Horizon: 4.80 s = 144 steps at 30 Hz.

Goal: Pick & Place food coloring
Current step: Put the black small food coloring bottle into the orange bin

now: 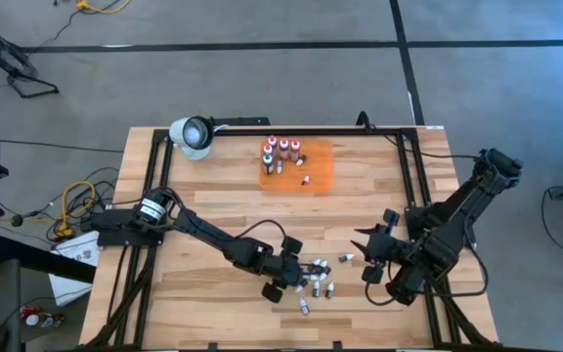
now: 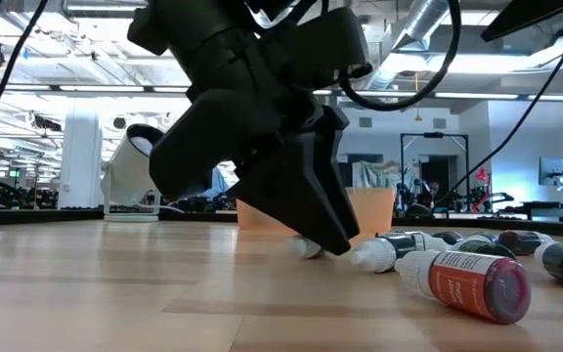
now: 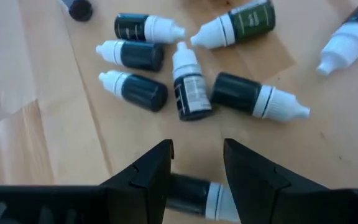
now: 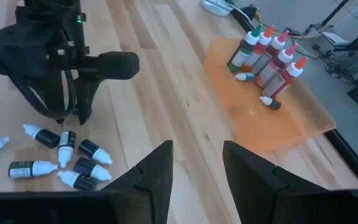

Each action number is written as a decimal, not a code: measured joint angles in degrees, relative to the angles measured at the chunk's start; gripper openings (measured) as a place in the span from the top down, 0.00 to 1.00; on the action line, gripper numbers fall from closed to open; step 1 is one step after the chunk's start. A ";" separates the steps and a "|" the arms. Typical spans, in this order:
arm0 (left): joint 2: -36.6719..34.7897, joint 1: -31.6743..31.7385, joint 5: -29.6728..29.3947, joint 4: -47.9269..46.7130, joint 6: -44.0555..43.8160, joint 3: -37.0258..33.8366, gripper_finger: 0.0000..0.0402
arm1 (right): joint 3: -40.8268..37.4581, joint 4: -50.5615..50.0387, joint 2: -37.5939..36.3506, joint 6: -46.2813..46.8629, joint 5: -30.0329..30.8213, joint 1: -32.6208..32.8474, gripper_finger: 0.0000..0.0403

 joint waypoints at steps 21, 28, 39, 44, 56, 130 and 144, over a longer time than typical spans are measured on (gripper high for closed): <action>0.06 -2.74 -10.68 -22.65 -27.40 11.20 0.65 | 0.00 1.14 0.00 0.02 0.14 -0.50 0.67; 2.02 -1.85 -10.80 -25.02 -29.77 11.15 0.65 | 0.00 1.33 0.00 0.02 0.05 -0.50 0.67; 3.43 -1.59 -7.90 -25.94 -29.68 11.12 0.65 | 0.00 1.35 0.00 0.02 0.03 -0.50 0.67; 3.61 -1.53 -8.46 -26.94 -25.13 11.16 0.65 | 0.00 1.34 0.00 0.02 0.03 -0.50 0.67; 3.52 -2.99 -11.84 -47.25 -27.35 19.93 0.65 | 0.00 1.35 0.00 0.02 0.03 -0.50 0.67; 3.67 -1.98 -2.21 -40.37 -4.32 16.69 0.40 | -0.04 1.41 0.00 0.08 0.03 -0.50 0.67; 3.67 0.32 -0.10 -40.75 -3.04 16.69 0.40 | -0.04 1.42 0.00 0.09 0.03 -0.50 0.67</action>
